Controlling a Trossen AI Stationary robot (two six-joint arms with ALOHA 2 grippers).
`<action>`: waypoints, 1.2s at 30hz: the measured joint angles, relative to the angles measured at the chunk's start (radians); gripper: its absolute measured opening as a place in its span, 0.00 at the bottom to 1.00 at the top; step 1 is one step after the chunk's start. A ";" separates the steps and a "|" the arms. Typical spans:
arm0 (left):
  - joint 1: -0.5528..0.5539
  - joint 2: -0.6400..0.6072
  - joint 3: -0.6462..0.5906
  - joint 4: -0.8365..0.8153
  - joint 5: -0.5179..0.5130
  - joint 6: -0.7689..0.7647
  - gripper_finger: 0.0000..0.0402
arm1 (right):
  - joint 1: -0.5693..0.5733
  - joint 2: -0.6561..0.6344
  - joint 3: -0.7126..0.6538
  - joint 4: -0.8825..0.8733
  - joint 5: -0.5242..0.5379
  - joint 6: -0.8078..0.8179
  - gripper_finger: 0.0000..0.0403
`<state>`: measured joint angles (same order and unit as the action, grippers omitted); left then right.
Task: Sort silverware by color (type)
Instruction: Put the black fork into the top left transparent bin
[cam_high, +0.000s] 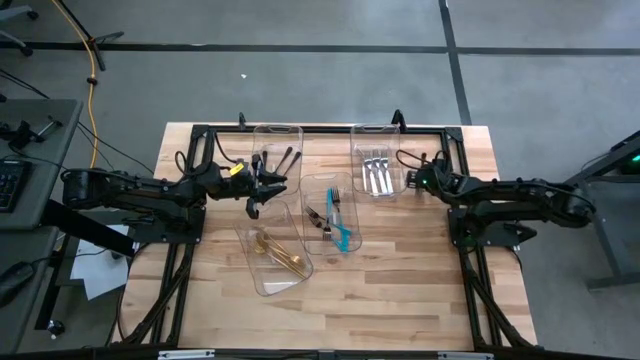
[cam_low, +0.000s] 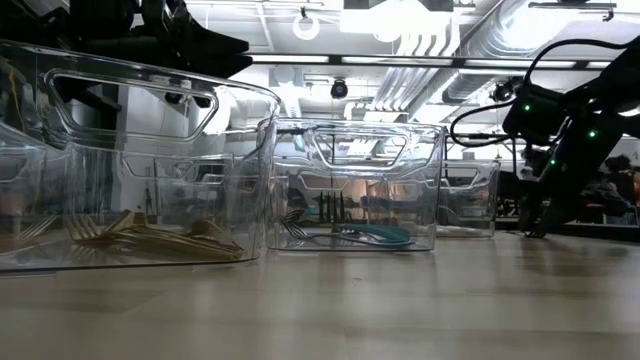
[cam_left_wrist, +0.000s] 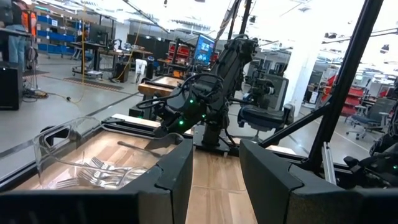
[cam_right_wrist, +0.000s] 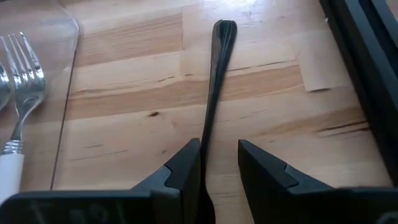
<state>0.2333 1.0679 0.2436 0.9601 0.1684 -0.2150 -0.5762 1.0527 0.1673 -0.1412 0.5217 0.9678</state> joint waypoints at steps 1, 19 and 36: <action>0.000 0.000 0.000 -0.001 0.000 0.000 0.31 | 0.000 0.000 0.000 -0.007 -0.003 -0.004 0.26; 0.000 0.000 0.000 -0.007 0.001 -0.006 0.31 | 0.000 0.002 0.143 -0.300 -0.023 -0.024 0.26; 0.000 0.000 0.000 -0.007 0.002 -0.019 0.31 | 0.000 0.208 0.150 -0.228 0.036 0.017 0.26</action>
<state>0.2329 1.0679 0.2432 0.9528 0.1703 -0.2337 -0.5758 1.2608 0.3168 -0.3694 0.5573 0.9844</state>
